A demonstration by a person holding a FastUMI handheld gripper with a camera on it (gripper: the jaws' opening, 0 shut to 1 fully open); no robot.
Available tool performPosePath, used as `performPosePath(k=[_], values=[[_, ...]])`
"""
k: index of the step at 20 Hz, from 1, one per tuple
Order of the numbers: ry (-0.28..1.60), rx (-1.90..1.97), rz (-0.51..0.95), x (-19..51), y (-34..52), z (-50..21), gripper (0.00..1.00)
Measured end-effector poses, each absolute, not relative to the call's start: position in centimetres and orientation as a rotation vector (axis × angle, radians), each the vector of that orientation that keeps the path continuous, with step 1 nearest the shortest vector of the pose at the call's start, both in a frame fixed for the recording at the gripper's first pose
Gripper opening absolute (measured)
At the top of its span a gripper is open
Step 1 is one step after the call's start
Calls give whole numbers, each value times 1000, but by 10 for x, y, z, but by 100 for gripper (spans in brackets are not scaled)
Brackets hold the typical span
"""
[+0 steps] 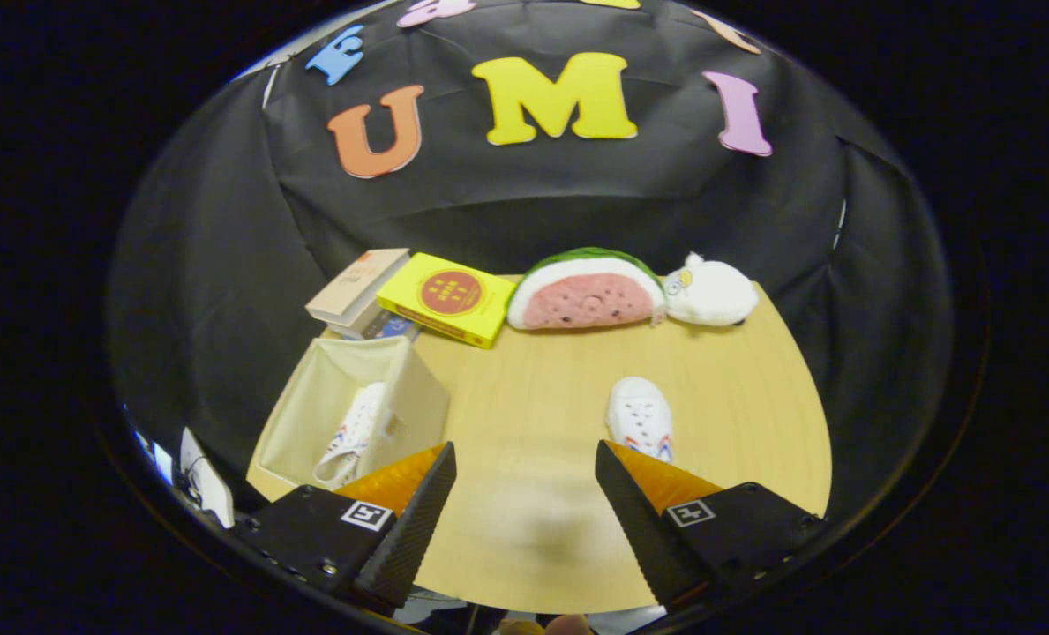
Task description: Open the storage box then place both shoes into the box .Put the left shoe in first, then the right shoe, with the right side of both shoes facing outward in a uniform manner.
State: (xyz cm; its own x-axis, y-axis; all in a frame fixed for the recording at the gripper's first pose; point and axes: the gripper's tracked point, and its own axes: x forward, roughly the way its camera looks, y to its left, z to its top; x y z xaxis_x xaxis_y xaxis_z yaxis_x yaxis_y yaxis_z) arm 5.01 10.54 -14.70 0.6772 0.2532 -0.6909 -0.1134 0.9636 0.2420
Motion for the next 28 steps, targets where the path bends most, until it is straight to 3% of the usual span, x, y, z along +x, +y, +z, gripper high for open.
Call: performPosePath(k=[7,19,21,25,28], values=[[986,123,140,73,9,-242,97],[1188,101,182,127,4,-336,95],[1215,117,192,129,9,-344,89],[1251,153,208,134,21,-350,62],[1271,177,202,135,26,-350,33]])
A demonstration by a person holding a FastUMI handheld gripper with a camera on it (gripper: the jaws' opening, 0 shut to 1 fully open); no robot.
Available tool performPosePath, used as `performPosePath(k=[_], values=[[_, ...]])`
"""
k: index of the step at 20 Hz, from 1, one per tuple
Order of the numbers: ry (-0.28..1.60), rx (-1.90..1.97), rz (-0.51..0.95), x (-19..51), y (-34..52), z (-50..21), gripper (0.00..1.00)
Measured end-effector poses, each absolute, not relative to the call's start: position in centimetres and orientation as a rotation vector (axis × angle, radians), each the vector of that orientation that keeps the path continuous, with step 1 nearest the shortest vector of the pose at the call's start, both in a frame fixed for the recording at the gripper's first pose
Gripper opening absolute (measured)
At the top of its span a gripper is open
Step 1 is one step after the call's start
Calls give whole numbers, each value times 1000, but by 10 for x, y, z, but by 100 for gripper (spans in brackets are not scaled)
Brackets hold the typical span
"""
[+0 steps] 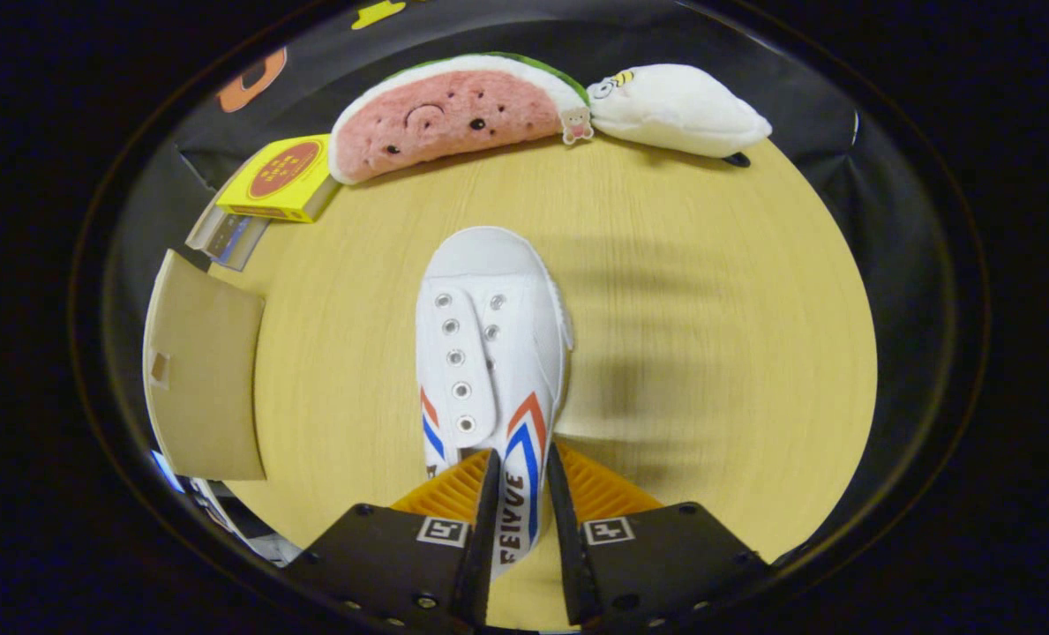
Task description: Open the storage box then place both shoes into the box .Put the left shoe in first, then the right shoe, with the right side of both shoes facing outward in a uniform manner.
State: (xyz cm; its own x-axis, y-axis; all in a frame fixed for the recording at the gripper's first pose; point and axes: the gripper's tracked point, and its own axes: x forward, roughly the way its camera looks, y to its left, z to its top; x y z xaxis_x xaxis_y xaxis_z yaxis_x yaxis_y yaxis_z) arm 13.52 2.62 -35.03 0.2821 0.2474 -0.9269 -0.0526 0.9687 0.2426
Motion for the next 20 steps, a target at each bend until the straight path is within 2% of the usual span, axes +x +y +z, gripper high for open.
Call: performPosePath(k=[3,4,5,6,7,8,15,20], values=[[1277,202,184,134,28,-349,32],[1285,195,173,132,25,-352,25],[1262,216,156,133,22,-348,25],[1272,214,145,134,21,-349,10],[1259,239,130,139,19,-345,10],[1247,247,128,135,21,-347,0],[1187,358,144,124,48,-326,0],[1132,390,189,112,82,-285,0]])
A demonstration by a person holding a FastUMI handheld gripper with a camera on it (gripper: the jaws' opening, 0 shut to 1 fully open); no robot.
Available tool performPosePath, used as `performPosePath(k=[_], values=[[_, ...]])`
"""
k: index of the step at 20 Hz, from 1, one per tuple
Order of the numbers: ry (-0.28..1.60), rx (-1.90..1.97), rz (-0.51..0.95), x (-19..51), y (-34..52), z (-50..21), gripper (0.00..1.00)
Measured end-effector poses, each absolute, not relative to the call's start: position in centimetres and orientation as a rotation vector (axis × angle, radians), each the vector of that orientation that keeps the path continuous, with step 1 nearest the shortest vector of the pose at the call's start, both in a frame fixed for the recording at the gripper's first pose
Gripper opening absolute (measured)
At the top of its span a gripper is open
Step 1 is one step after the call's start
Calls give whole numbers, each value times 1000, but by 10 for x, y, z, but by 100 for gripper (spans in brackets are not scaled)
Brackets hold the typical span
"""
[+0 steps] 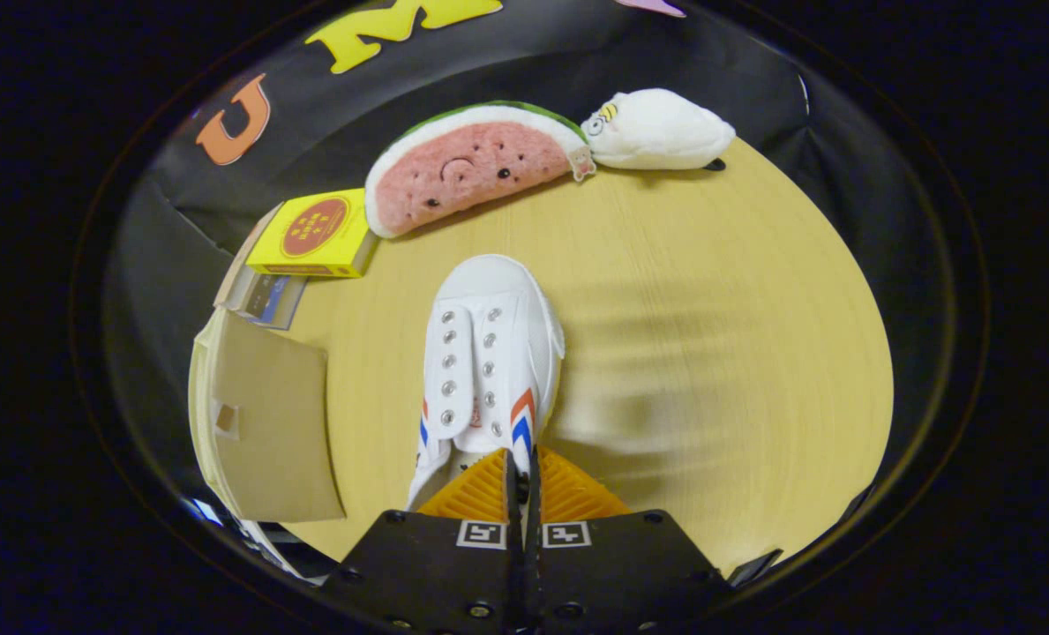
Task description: Open the storage box then place both shoes into the box .Put the left shoe in first, then the right shoe, with the right side of both shoes facing outward in a uniform manner.
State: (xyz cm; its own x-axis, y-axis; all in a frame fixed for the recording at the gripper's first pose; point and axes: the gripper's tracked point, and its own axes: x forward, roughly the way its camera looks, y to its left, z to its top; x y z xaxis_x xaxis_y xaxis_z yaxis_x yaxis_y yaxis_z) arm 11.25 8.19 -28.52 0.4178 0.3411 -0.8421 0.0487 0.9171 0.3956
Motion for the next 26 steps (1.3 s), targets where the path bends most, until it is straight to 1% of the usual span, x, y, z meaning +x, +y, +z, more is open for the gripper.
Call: performPosePath(k=[7,10,13,17,20,26], values=[[1019,415,243,89,153,-183,0],[965,411,262,74,197,-137,0],[953,434,283,61,249,-112,0],[950,436,292,48,311,-101,0],[967,437,272,48,350,-112,0],[1014,378,220,46,381,-141,0]])
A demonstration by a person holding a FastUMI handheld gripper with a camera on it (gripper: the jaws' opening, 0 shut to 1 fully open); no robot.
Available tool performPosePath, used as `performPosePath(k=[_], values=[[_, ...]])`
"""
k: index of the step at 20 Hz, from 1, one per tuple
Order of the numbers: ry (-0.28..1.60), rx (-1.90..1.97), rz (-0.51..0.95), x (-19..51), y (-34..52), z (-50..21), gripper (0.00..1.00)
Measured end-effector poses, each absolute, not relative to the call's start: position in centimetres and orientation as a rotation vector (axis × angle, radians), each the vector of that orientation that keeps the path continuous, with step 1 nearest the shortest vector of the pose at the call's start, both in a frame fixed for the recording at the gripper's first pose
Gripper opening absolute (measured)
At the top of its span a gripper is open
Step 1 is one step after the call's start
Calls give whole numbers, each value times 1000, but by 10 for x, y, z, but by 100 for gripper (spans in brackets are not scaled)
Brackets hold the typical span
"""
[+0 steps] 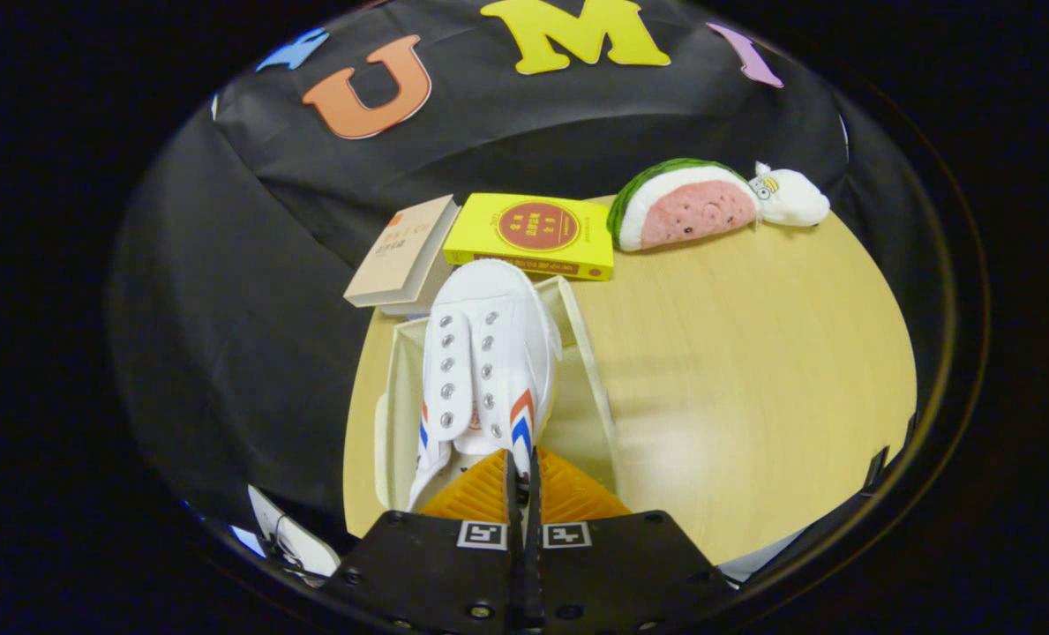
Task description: Open the storage box then place both shoes into the box .Put the left shoe in first, then the right shoe, with the right side of both shoes facing outward in a uniform manner.
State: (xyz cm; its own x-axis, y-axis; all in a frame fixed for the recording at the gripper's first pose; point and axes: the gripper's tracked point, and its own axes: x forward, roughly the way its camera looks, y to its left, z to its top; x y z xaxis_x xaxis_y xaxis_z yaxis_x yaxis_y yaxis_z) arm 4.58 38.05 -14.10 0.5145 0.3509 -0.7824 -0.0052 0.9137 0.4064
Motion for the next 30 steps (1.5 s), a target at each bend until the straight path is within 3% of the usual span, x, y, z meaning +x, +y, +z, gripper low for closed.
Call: performPosePath(k=[28,30], values=[[1015,252,136,47,377,-192,3],[988,244,159,48,382,-185,31]])
